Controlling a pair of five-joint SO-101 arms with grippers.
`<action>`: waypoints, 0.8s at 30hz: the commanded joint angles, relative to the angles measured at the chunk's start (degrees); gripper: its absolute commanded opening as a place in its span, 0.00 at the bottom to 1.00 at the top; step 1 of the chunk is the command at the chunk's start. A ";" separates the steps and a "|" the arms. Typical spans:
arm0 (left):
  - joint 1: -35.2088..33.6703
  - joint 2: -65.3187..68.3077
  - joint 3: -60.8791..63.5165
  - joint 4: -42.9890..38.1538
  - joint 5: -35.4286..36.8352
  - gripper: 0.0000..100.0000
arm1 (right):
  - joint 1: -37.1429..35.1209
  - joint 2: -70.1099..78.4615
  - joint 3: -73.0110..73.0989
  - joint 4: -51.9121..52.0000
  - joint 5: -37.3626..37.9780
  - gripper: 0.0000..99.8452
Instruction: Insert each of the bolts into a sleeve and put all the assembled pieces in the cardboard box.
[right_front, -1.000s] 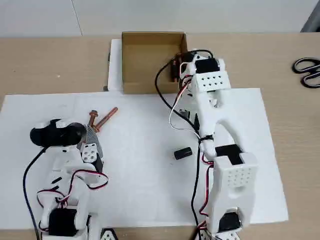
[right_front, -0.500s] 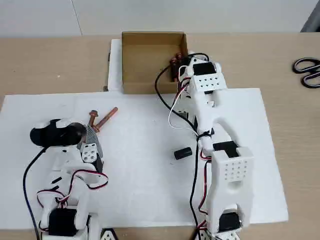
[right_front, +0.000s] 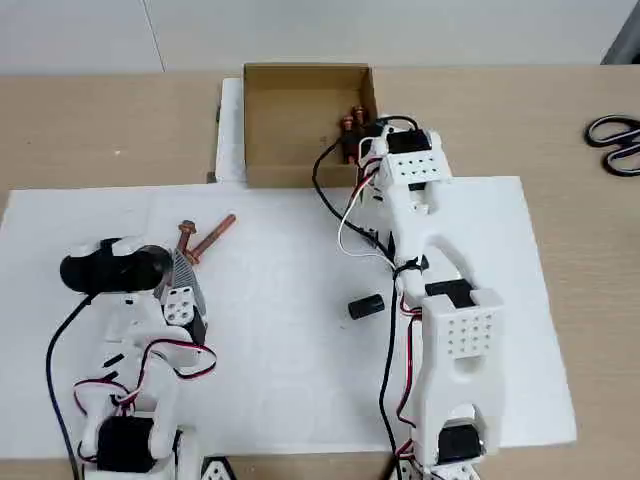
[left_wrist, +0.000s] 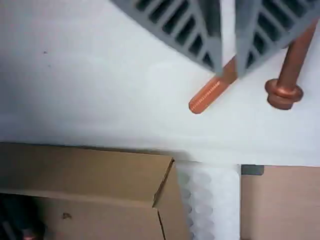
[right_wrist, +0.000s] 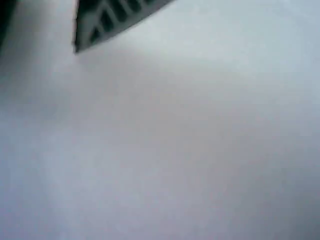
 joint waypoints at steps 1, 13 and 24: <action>-0.44 -0.44 -2.15 -1.32 0.00 0.01 | 1.36 0.22 -0.53 -0.57 0.26 0.22; -0.44 -0.44 -2.15 -1.32 0.00 0.01 | 1.36 -0.22 -0.53 -0.57 0.26 0.12; -0.44 -0.44 -2.42 -1.41 0.00 0.01 | 1.27 -0.40 -0.62 -0.04 0.18 0.00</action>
